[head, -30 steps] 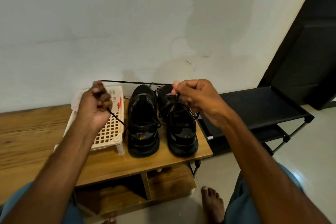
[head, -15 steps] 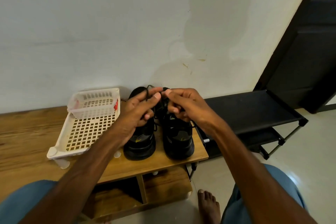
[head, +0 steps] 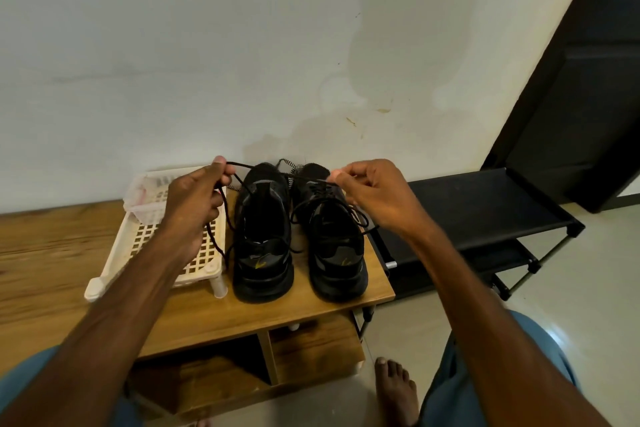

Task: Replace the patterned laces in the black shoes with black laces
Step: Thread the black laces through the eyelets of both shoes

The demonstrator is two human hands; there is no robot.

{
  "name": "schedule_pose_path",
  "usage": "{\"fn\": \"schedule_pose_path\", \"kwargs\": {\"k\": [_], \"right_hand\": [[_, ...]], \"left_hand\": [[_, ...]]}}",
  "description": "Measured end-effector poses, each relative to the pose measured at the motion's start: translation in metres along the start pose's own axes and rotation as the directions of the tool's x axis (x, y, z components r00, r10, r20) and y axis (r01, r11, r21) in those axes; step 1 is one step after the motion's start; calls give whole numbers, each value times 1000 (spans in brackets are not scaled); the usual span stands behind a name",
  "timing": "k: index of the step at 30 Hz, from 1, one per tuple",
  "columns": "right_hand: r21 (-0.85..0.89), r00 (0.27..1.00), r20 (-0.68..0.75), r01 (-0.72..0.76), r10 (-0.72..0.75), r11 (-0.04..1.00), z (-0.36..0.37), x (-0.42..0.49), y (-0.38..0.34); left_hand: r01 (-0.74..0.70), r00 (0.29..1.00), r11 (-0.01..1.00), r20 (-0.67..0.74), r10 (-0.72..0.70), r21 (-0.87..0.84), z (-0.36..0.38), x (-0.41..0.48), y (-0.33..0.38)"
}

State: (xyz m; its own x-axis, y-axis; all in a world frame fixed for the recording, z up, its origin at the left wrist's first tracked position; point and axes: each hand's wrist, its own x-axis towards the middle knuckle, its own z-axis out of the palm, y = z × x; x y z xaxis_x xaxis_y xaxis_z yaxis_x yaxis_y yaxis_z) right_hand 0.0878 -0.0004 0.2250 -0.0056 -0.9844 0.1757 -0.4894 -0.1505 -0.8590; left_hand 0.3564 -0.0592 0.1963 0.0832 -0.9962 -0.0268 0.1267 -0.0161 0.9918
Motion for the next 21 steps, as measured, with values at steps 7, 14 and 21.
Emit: {"fn": "schedule_pose_path", "kwargs": {"k": [7, 14, 21], "right_hand": [[832, 997, 60, -81, 55, 549, -28, -4, -12], [992, 995, -73, 79, -67, 100, -29, 0, -3], [858, 989, -146, 107, 39, 503, -40, -2, -2]], "left_hand": [[196, 959, 882, -106, -264, -428, -28, 28, -5], [175, 951, 901, -168, -259, -397, -20, 25, -8], [107, 965, 961, -207, -162, -255, -15, 20, -8]]}}
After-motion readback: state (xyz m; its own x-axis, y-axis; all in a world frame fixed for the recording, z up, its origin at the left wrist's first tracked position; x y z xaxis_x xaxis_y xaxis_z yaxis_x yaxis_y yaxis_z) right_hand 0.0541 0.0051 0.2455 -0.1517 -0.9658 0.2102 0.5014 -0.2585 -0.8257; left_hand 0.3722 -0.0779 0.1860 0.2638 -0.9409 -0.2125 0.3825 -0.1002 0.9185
